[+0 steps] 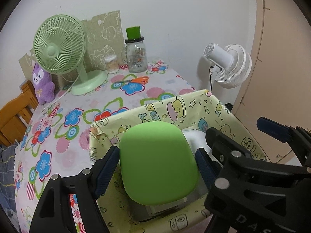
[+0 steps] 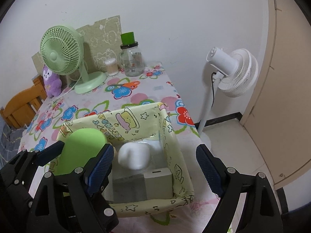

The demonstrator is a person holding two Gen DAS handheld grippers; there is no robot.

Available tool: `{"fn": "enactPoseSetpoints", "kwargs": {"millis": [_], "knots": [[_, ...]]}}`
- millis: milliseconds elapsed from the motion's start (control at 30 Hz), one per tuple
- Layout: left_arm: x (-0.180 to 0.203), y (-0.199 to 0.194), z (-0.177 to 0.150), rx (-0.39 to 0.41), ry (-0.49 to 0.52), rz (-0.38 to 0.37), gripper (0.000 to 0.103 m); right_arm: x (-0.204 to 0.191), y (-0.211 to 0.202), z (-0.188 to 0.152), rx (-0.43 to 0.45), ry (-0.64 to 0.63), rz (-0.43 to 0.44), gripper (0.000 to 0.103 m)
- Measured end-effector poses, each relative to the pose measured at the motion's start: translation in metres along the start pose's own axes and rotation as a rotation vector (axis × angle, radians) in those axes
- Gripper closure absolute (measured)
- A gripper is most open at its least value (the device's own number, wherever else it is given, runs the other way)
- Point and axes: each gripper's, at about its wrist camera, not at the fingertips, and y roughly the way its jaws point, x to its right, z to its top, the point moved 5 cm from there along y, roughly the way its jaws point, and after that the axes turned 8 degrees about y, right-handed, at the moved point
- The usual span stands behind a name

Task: Organize rigid objects
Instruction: 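Lower the green case onto the box contents and open the left tool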

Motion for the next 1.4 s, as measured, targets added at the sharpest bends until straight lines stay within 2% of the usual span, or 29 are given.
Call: {"fn": "enactPoseSetpoints", "kwargs": {"millis": [267,567,700,900,967,1100,1400], "knots": [[0.006,0.023,-0.004,-0.047,-0.002,-0.007,0.021,0.009,0.015,-0.005,-0.024,0.001,-0.008,0.014],[0.006,0.027,-0.007,-0.066,-0.022,-0.025,0.019,0.014,0.021,-0.007,-0.042,0.027,0.008,0.014],[0.005,0.023,-0.011,-0.067,-0.018,-0.035,0.009,0.009,0.019,-0.01,-0.042,0.014,0.015,0.014],[0.004,0.009,-0.016,-0.04,-0.013,-0.022,0.007,0.002,0.016,-0.016,-0.047,0.014,0.025,0.014],[0.003,0.004,-0.017,-0.035,-0.008,-0.038,0.007,-0.001,0.012,-0.017,-0.041,0.007,0.026,0.014],[0.001,-0.006,-0.021,-0.024,0.004,-0.029,0.005,-0.006,0.006,-0.02,-0.028,-0.005,0.004,0.014],[-0.006,-0.026,-0.023,0.0,-0.004,-0.07,0.004,-0.009,-0.011,-0.021,-0.002,0.01,-0.009,0.014]]}}
